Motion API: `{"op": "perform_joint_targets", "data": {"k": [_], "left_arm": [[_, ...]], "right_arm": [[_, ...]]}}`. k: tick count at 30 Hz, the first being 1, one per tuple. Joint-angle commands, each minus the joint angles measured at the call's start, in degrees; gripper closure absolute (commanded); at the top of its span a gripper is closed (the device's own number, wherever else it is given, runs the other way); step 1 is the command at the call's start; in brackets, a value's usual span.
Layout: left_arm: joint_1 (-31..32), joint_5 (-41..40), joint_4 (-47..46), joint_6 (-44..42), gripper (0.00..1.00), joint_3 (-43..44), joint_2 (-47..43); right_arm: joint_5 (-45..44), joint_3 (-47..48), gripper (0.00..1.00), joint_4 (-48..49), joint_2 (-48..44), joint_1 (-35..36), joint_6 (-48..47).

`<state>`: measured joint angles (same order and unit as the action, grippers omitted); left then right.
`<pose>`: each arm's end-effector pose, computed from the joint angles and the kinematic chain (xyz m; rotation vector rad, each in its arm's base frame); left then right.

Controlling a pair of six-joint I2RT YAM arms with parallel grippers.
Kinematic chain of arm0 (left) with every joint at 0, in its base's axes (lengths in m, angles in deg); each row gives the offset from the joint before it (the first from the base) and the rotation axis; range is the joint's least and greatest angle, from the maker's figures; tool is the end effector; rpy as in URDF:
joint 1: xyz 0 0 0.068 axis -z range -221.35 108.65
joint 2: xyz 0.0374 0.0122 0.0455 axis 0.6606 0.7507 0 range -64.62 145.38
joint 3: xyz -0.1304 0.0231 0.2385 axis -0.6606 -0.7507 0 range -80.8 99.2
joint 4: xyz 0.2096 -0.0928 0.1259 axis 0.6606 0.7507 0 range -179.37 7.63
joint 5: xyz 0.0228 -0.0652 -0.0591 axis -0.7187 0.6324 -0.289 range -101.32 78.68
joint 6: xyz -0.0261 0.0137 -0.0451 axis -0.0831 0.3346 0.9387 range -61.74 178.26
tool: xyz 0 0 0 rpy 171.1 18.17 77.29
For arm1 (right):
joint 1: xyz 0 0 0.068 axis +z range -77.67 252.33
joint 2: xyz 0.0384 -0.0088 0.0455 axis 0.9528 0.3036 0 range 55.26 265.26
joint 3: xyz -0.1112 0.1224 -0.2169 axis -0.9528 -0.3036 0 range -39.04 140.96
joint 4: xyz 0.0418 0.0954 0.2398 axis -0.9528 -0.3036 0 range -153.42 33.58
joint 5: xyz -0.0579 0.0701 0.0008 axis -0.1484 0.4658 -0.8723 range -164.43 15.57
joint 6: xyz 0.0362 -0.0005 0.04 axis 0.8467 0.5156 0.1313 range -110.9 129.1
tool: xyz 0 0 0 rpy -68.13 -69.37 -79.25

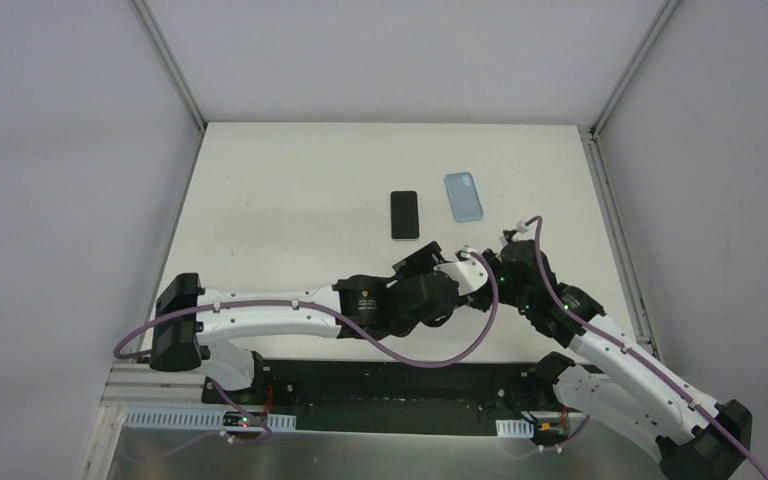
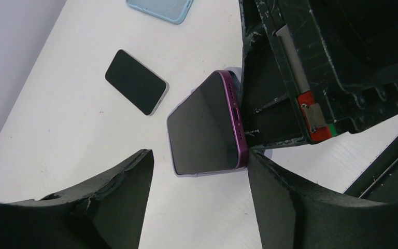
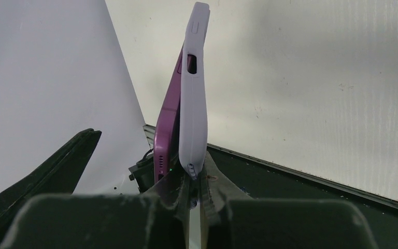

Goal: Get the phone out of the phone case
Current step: Remove the phone case from the phone.

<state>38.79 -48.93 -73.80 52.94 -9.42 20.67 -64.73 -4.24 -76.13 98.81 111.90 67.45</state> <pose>0.0796 -0.3309 0.3257 1.0318 1.6840 -0.1624 0.1318 0.1168 0.2654 0.2600 2.2836 1.1589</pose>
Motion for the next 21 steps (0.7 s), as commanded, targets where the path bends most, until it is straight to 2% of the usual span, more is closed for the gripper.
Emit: {"op": "perform_joint_targets", "data": {"k": [1, 5, 16, 21], "left_arm": [[-0.9, -1.2, -0.7, -0.4, 0.34, 3.0, 2.0], [-0.9, -2.9, -0.7, -1.8, 0.41, 4.0, 4.1], [-0.9, -2.8, -0.6, -1.9, 0.42, 4.4, 7.0], [-1.3, -0.7, -0.6, -1.3, 0.49, 4.4, 7.3]], "right_arm": [[2.7, 2.0, 1.00, 3.9, -1.9, 0.3, 1.0], [3.0, 2.3, 1.00, 3.7, -2.4, 0.3, 1.2], [2.5, 2.3, 1.00, 3.1, -3.9, 0.4, 1.0], [2.2, 2.1, 1.00, 3.1, -5.0, 0.4, 0.9]]}}
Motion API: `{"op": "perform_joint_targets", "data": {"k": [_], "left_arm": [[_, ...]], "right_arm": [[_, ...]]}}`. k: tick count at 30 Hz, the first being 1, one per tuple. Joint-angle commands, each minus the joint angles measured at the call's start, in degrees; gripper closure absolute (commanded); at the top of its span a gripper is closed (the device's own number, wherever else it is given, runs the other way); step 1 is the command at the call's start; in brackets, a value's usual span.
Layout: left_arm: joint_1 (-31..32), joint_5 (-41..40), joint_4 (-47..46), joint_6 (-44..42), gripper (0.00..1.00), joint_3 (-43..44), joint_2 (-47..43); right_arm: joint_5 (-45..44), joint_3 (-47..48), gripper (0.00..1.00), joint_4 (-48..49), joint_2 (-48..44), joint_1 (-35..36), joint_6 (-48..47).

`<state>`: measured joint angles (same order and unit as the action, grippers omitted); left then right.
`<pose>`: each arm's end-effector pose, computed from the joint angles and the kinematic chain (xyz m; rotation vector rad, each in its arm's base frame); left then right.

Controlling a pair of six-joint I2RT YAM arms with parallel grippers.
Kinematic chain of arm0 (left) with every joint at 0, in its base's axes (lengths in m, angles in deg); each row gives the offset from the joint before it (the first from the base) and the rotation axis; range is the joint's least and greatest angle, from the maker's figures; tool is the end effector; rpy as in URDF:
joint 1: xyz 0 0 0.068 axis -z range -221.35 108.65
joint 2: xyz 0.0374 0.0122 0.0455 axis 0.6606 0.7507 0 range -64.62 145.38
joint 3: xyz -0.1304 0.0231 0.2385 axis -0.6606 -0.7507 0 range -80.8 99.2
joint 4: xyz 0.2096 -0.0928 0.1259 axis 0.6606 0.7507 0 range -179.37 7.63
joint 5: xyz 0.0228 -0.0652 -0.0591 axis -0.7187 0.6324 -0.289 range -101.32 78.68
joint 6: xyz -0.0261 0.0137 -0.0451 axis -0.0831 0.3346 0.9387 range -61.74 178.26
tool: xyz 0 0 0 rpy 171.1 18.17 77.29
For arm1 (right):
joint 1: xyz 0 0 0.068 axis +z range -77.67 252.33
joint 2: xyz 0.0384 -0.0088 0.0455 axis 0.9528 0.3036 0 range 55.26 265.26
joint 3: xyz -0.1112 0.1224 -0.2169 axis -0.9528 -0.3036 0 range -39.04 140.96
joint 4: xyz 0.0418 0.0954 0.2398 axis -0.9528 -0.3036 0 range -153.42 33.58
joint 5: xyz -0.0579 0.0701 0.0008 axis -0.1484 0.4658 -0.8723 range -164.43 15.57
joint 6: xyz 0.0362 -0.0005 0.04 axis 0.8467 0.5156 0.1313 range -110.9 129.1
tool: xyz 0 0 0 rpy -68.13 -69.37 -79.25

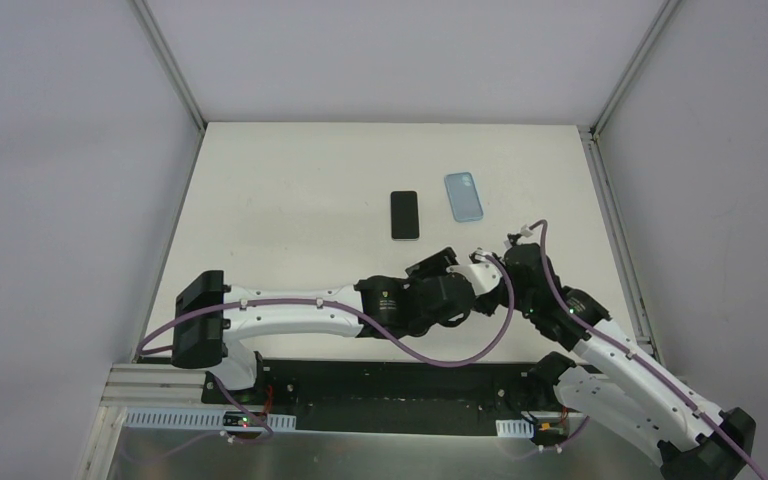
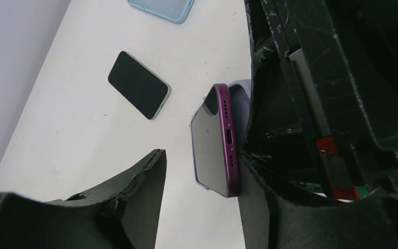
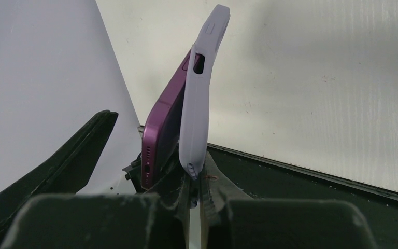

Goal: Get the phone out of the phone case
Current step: Remove the phone case from the phone.

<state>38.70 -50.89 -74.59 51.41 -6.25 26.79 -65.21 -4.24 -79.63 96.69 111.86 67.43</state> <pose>0.0854 -0.3554 0.3106 1.0563 1.6844 -0.0858 0.1253 0.1108 0.2652 0.2716 2.3039 1.1349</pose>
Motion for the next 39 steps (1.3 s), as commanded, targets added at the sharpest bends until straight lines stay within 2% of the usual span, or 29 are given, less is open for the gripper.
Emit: {"op": "perform_joint_targets", "data": {"k": [1, 10, 14, 21, 39], "left_arm": [[-1.2, 2.0, 0.2, 0.2, 0.52, 1.1, 1.2], [-1.2, 4.5, 0.2, 0.4, 0.80, 0.5, -0.2], [-1.2, 5.7, 0.2, 0.8, 1.00, -0.1, -2.2], [-0.6, 9.2, 0.1, 1.2, 1.00, -0.6, -8.3], [1.7, 8.3, 0.1, 0.7, 1.00, -0.8, -13.6]], "right_arm": [[2.6, 2.1, 1.00, 6.6, -3.0, 0.4, 0.9], [1.9, 1.4, 1.00, 7.4, -3.5, 0.4, 0.7], [1.2, 1.1, 1.00, 7.3, -3.5, 0.3, 0.5], [-0.3, 0.9, 1.00, 6.6, -2.8, 0.3, -0.1], [-1.0, 3.8, 1.00, 4.4, 2.6, 0.4, -3.1]]}}
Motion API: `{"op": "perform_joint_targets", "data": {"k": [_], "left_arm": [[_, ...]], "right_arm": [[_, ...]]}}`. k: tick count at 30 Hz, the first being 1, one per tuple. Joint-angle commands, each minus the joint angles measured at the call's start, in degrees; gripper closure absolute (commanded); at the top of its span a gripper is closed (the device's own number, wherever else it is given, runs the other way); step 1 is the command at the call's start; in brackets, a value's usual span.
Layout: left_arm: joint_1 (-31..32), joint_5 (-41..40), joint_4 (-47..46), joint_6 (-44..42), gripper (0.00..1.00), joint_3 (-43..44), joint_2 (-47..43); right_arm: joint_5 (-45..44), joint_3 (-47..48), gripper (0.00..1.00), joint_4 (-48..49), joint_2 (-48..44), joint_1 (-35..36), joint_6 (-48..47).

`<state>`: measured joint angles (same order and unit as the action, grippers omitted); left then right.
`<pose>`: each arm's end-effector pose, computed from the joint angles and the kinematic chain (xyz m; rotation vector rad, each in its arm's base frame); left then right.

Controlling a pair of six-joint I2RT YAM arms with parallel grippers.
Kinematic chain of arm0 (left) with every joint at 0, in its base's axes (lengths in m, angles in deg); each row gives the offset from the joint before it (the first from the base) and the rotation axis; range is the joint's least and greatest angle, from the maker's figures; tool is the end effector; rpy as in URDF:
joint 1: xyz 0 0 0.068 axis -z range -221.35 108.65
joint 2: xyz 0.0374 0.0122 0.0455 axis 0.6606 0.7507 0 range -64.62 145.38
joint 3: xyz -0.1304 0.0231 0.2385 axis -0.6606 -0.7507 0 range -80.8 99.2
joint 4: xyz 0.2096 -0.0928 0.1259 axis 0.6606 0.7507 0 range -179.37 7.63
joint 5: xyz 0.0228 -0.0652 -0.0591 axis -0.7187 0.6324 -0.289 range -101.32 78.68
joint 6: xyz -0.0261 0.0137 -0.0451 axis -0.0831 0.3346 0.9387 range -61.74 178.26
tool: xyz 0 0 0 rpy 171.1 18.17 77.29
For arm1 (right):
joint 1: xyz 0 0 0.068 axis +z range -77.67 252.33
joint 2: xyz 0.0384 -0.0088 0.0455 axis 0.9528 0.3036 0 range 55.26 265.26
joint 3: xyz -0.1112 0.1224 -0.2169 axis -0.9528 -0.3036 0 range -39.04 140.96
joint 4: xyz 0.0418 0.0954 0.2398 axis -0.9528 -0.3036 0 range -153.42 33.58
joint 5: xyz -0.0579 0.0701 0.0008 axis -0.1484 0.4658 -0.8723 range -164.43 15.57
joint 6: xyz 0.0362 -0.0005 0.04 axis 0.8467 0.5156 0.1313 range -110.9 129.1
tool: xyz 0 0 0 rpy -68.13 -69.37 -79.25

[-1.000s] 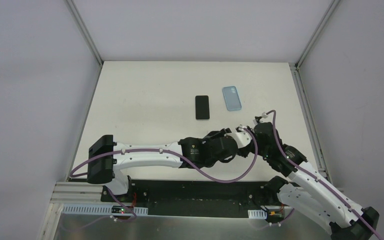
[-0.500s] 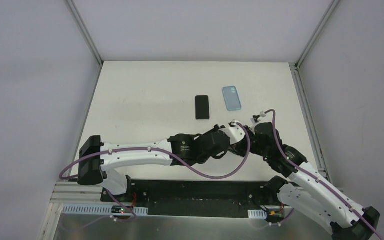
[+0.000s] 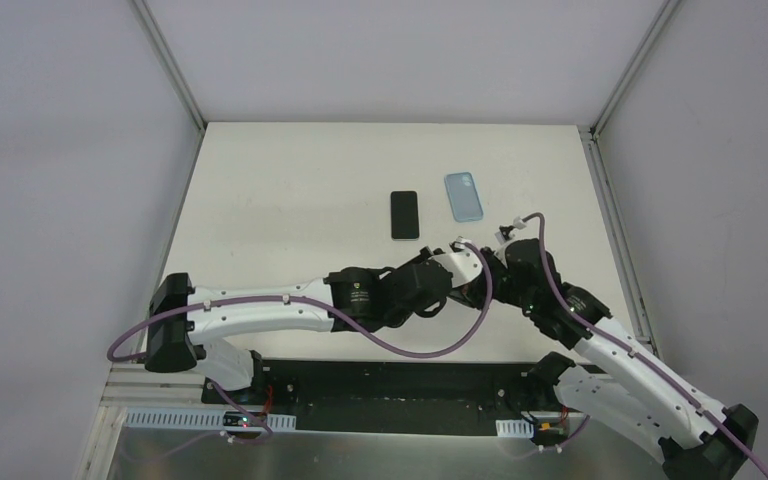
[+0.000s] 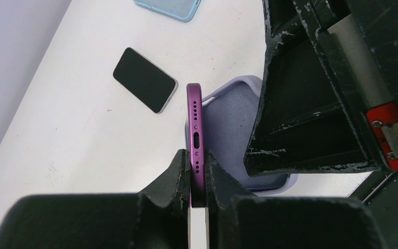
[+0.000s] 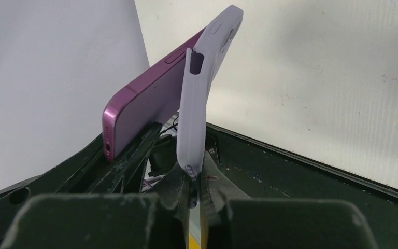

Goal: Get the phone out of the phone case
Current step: Remove the phone case from the phone, then place the phone case at the center of the board.

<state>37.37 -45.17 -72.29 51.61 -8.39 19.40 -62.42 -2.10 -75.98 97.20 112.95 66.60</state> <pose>0.0851 -0.3251 0.3358 1.0663 1.6761 -0.2003 0.1257 0.1177 0.2831 0.1786 2.2346 1.2399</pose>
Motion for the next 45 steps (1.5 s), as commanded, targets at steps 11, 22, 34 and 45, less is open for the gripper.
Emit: {"op": "perform_joint_targets", "data": {"k": [11, 22, 34, 45], "left_arm": [[4.2, 3.1, -2.2, 0.2, 1.00, 2.8, -8.8], [4.5, -2.0, -2.4, -0.7, 1.00, -0.5, -14.0], [4.4, -8.3, -8.4, -5.0, 1.00, -19.6, -27.2], [4.4, -8.2, -11.3, -5.9, 1.00, -28.2, -33.5]], "right_arm": [[-3.7, 1.5, 1.00, 1.1, 3.8, -0.8, -2.8], [-10.4, 0.8, 1.00, -4.0, 0.8, -3.2, -9.2], [-11.5, 2.2, 1.00, -7.2, -5.0, -21.3, -13.8], [-15.9, -1.6, 1.00, 10.0, -3.7, -29.1, -6.0]]}}
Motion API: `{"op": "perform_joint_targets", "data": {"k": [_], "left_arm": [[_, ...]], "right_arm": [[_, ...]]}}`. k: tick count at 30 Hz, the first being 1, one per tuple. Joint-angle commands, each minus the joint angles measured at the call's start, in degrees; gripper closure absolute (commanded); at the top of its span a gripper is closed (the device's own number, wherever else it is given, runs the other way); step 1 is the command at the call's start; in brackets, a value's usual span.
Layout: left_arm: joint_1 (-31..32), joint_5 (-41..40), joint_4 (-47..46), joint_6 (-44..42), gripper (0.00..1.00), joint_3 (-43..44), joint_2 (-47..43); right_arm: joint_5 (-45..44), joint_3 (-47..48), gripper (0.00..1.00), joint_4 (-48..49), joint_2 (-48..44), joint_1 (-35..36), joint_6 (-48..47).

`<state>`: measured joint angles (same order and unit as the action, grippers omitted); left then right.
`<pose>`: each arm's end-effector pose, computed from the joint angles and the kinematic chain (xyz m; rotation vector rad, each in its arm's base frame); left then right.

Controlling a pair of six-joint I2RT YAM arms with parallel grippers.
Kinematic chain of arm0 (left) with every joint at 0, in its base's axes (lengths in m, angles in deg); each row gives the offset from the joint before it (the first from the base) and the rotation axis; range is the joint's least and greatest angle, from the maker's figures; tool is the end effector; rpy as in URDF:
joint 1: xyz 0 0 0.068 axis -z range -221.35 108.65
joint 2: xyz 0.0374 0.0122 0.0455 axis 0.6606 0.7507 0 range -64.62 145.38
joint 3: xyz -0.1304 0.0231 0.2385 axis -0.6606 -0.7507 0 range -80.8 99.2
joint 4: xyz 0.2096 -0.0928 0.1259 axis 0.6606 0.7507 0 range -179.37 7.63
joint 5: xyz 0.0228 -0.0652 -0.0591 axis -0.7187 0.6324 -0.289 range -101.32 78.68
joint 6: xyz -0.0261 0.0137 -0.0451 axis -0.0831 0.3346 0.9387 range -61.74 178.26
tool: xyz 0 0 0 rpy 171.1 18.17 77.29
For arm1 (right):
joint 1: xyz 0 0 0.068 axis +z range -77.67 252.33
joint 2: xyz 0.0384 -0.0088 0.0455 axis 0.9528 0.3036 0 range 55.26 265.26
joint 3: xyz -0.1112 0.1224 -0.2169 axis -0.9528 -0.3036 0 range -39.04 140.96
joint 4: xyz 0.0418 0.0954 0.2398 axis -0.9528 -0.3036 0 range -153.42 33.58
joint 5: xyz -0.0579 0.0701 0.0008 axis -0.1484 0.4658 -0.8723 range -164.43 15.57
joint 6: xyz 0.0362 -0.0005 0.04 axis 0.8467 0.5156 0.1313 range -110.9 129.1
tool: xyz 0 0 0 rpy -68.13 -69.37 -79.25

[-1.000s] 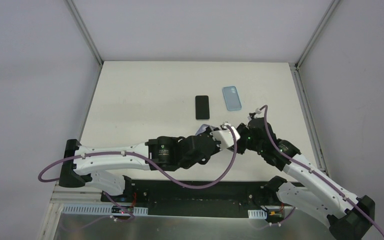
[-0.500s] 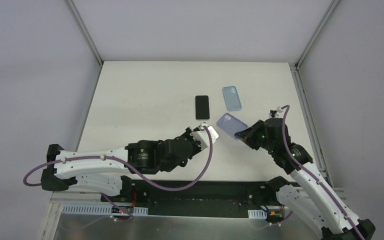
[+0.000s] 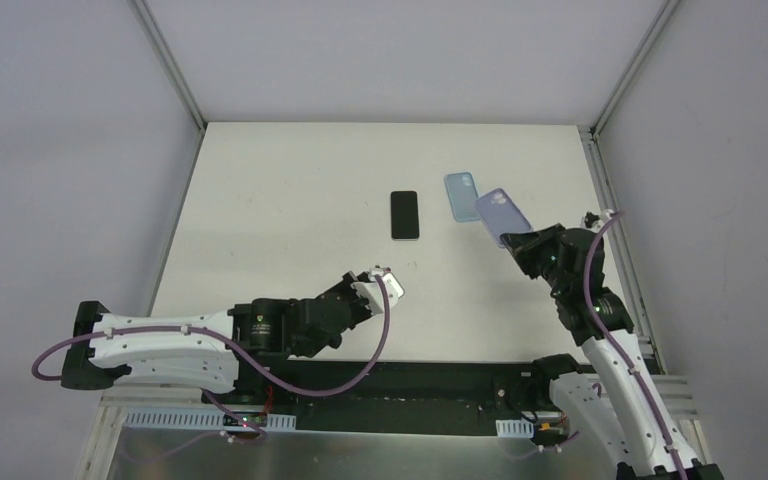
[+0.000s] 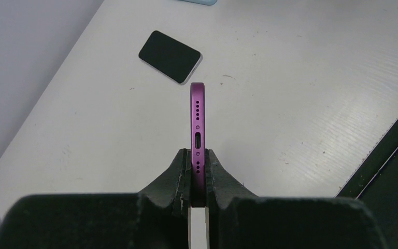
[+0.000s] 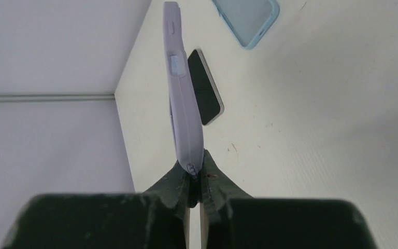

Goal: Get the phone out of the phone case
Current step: Place the phone case at the center of the board.

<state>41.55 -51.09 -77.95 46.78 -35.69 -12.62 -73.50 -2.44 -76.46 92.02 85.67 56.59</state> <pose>0.0478 -0.1998 0.3199 0.9795 1.5346 -0.2252 0.1523 0.0368 0.2930 0.5740 1.9073 0.7175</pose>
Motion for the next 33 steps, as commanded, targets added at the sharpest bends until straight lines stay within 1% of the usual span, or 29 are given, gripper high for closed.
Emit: {"op": "perform_joint_targets", "data": {"k": [1, 4, 7, 8, 10, 14, 23, 26, 30, 33], "left_arm": [[0.3, -2.3, -6.1, -1.0, 1.00, -1.4, -1.4], [0.3, -2.1, -7.1, -0.4, 1.00, -2.7, -1.5], [0.3, -2.4, -8.5, 0.0, 1.00, -4.2, -1.9], [0.2, -2.4, -9.0, 0.0, 1.00, -4.6, -2.0], [0.2, -2.4, -9.6, 0.3, 1.00, -5.2, -2.0], [0.2, -2.0, -10.0, 1.0, 1.00, -5.7, -2.2], [0.2, -1.0, -10.4, 2.7, 1.00, -6.7, -3.8], [0.2, -0.7, -10.4, 2.8, 1.00, -6.8, -3.9], [0.2, -1.1, -10.4, 2.7, 1.00, -6.8, -3.8], [0.2, -1.0, -10.5, 2.8, 1.00, -6.9, -3.4]], "right_arm": [[-6.0, -1.7, 1.00, 12.4, 2.2, -2.5, 4.6], [-6.0, -3.0, 1.00, 17.7, 5.8, -6.7, 4.6], [-6.9, -4.6, 1.00, 24.3, 11.9, -11.3, 4.8], [-2.9, -5.3, 1.00, 26.4, 14.2, -12.2, 10.0], [-2.0, -6.5, 1.00, 30.5, 18.5, -13.1, 12.4], [-2.8, -6.3, 1.00, 35.5, 26.2, -13.1, 13.2], [-4.0, 1.6, 1.00, 36.3, 42.9, -13.2, 11.9], [-2.3, 4.9, 1.00, 35.9, 49.0, -13.1, 12.2], [-1.5, 8.4, 1.00, 35.9, 54.9, -13.1, 12.6], [1.6, 10.9, 1.00, 36.0, 58.6, -13.1, 13.6]]}}
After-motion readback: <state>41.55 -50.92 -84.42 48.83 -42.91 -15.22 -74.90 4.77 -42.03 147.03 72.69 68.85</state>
